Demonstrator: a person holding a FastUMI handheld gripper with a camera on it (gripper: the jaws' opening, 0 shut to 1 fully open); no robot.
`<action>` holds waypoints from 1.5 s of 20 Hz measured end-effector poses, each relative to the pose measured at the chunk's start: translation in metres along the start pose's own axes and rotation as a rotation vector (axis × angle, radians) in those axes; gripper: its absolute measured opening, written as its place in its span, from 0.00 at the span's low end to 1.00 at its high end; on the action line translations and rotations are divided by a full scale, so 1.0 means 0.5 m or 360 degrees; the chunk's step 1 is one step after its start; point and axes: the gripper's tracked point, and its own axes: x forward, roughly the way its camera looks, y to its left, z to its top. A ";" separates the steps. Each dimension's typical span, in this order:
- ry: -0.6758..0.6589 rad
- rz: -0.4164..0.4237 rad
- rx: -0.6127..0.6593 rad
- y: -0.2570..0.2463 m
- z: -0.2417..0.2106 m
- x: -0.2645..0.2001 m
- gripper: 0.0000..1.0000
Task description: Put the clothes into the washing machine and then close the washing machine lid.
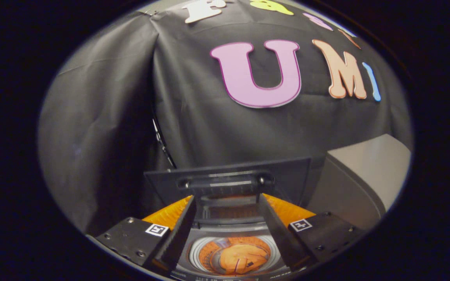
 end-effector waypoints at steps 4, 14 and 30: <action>-0.0097 -0.0007 -0.0030 0.015 0.062 0.074 0.97; -0.0297 -0.0265 -0.0104 -0.005 0.075 0.242 0.97; -0.0486 -0.0316 -0.0119 -0.014 0.047 0.172 0.99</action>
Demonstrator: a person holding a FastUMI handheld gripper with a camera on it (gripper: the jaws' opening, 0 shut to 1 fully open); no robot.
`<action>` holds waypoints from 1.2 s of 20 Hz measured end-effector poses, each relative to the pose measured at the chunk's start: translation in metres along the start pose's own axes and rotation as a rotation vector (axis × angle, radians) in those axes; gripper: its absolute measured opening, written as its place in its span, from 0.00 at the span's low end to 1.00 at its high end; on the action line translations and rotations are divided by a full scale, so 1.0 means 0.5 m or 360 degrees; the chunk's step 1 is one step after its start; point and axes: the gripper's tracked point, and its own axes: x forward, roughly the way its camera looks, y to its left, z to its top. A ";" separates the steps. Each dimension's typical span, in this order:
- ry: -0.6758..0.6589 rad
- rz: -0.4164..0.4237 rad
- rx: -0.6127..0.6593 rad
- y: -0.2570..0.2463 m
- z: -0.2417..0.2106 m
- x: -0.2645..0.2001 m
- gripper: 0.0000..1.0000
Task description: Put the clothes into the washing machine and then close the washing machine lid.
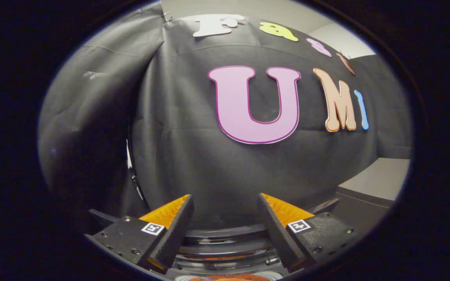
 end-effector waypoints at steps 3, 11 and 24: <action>-0.0015 0.0007 0.0001 -0.002 0.002 -0.003 0.99; -0.0108 0.0026 0.0010 -0.007 0.013 0.003 0.99; -0.0105 0.0016 -0.0003 -0.025 0.009 0.014 0.98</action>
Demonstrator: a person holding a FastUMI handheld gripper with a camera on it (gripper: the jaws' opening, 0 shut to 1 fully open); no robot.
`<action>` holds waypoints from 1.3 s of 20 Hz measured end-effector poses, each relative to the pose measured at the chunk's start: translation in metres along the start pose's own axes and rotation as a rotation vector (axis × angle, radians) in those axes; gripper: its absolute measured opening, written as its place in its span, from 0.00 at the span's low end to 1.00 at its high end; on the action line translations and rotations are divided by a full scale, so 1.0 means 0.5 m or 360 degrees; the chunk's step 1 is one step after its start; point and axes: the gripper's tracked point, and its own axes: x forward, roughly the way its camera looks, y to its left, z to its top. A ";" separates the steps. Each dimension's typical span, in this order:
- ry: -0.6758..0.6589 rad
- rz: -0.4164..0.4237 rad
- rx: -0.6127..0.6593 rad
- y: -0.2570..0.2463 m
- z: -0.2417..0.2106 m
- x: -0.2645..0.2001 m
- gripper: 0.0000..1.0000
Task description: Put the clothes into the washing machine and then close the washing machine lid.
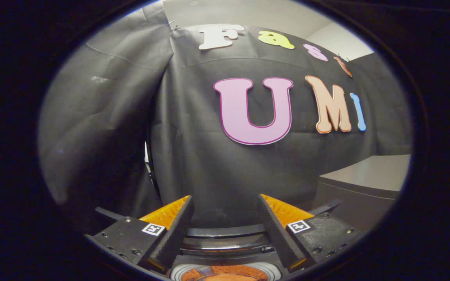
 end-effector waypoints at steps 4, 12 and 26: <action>0.0029 0.0020 -0.0002 -0.005 -0.002 0.004 0.98; 0.0082 0.0093 0.0021 -0.008 -0.014 0.004 0.98; 0.0410 0.0046 0.0004 -0.020 -0.118 -0.020 0.97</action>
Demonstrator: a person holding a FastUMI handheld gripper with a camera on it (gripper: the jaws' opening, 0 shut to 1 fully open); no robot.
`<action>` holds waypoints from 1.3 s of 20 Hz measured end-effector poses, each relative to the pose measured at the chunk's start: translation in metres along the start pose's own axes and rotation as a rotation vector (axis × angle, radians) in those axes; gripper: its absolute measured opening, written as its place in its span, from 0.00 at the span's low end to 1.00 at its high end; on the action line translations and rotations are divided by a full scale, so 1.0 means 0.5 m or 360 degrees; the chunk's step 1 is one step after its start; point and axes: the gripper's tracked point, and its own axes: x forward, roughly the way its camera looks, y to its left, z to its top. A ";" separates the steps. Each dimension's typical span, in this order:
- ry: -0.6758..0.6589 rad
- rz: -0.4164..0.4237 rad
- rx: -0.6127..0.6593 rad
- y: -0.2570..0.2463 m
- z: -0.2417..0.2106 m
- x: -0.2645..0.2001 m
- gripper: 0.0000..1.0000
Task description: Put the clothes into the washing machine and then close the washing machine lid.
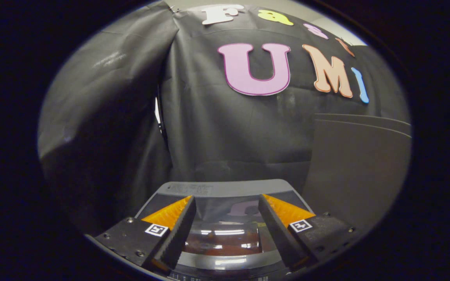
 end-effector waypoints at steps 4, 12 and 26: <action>0.0031 -0.0036 0.0017 0.002 -0.031 -0.018 0.97; 0.0139 -0.0018 -0.0060 -0.004 -0.114 -0.063 0.98; 0.0112 0.0042 -0.0052 -0.014 -0.088 -0.214 0.97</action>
